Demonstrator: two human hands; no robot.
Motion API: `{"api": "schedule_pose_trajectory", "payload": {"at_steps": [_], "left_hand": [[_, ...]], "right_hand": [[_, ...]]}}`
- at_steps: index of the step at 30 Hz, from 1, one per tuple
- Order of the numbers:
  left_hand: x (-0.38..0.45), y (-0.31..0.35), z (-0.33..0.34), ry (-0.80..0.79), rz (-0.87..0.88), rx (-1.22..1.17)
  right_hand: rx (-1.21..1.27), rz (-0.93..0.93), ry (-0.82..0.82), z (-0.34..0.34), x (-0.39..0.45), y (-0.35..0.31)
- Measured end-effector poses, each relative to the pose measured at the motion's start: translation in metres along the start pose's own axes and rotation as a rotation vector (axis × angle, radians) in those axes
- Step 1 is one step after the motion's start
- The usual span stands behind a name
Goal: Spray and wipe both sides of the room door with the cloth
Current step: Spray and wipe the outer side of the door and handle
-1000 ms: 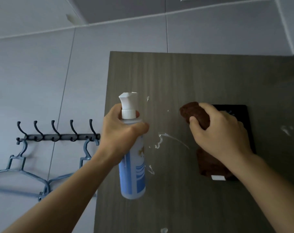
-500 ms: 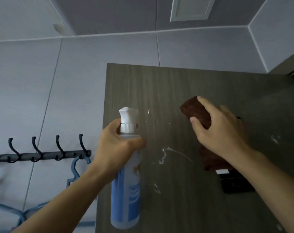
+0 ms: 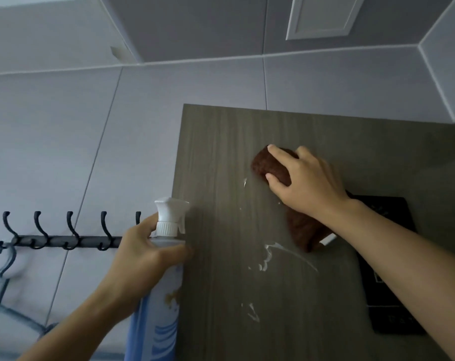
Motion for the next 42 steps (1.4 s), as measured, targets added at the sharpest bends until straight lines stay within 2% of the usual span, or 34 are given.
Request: {"api": "schedule_pose_trajectory", "payload": {"at_steps": [9, 15, 19, 28, 34, 36, 40, 42], "left_hand": [[0.014, -0.035, 0.003, -0.045, -0.030, -0.052], [0.027, -0.058, 0.013, -0.147, -0.006, -0.058], [0.039, -0.072, 0.015, -0.100, -0.011, -0.070], [0.041, -0.081, 0.031, -0.111, 0.028, -0.035], [0.045, -0.087, 0.035, -0.088, 0.023, -0.004], [0.045, -0.089, 0.035, -0.081, 0.021, -0.008], [0.047, -0.092, 0.036, -0.098, 0.030, -0.028], [0.048, -0.094, 0.035, -0.099, 0.029, -0.036]], "right_hand": [[-0.022, -0.005, 0.016, 0.028, -0.003, 0.000], [-0.076, -0.023, -0.037, 0.049, 0.002, 0.002], [-0.068, -0.053, -0.044, 0.067, 0.002, 0.001], [-0.048, -0.125, 0.054, 0.077, 0.010, 0.004], [-0.026, -0.172, 0.050, 0.076, 0.032, -0.017], [-0.004, -0.235, 0.016, 0.073, 0.024, -0.025], [-0.027, -0.494, -0.119, 0.073, -0.027, -0.044], [-0.040, -0.466, -0.114, 0.071, -0.010, -0.043]]}}
Point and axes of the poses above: each hand's wrist, its own x-axis towards the middle knuckle, its own z-axis out of the palm, y = z × x, the point moved 3 cm from there along x, towards the middle knuckle, and after that the axes turned 1 degree about y, right-handed, at the moved point
